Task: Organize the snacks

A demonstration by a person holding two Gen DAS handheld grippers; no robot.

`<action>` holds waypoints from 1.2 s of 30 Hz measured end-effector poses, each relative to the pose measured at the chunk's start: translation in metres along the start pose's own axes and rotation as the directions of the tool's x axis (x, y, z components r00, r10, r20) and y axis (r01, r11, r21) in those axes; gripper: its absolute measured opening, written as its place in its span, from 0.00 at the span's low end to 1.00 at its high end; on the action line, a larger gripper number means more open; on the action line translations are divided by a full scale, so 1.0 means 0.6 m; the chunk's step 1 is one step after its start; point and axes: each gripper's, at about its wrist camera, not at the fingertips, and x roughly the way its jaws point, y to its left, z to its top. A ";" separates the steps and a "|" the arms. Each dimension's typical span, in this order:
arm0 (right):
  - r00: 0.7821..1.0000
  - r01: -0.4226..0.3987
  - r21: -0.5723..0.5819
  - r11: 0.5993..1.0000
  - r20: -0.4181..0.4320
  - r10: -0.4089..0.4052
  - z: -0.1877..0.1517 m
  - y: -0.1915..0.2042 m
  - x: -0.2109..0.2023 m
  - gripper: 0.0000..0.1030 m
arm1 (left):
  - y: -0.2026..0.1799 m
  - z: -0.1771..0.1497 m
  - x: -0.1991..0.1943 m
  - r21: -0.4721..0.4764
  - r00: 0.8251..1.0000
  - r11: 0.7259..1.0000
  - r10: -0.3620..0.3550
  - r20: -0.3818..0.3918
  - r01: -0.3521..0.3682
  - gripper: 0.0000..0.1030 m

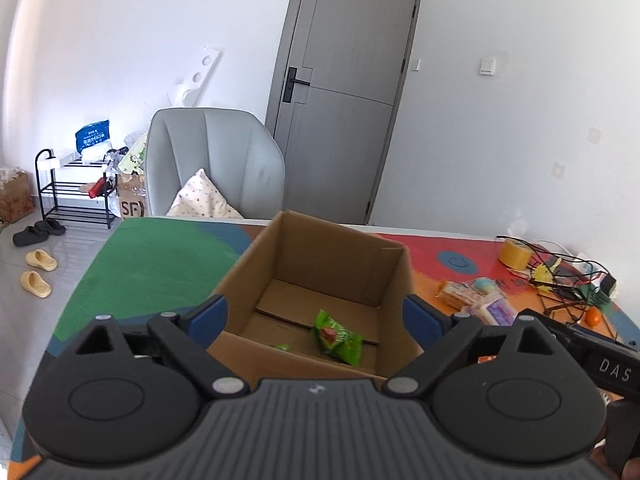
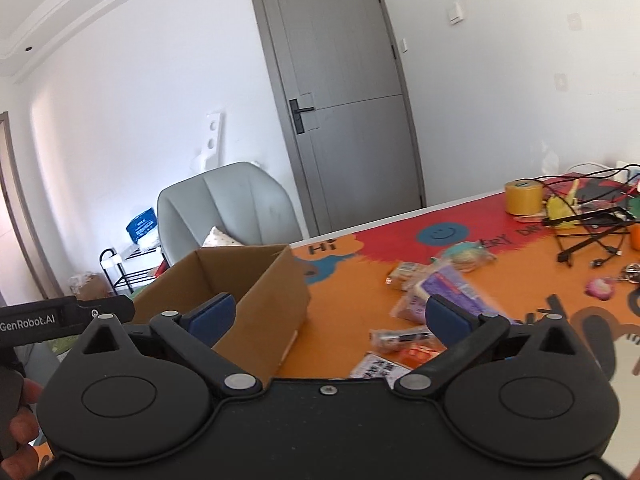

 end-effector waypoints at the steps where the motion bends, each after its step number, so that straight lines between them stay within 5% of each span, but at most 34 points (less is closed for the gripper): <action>1: 1.000 0.002 0.002 1.000 0.005 -0.002 0.000 -0.004 -0.005 1.00 | -0.003 -0.001 -0.002 -0.001 1.000 1.000 -0.003 0.000 0.003 0.91; 11: 1.000 0.026 0.026 0.999 0.002 -0.027 0.000 -0.047 -0.049 1.00 | -0.046 -0.020 -0.021 -0.005 0.997 0.997 -0.077 -0.009 0.077 0.93; 25: 0.993 0.113 0.018 0.993 -0.027 -0.112 -0.006 -0.127 -0.097 1.00 | -0.146 -0.057 -0.022 0.114 0.985 0.979 -0.160 -0.068 0.167 0.93; 36: 0.988 0.133 0.043 0.990 -0.087 -0.129 -0.035 -0.174 -0.078 1.00 | -0.187 -0.082 0.009 0.158 0.972 0.963 -0.201 -0.123 0.219 0.93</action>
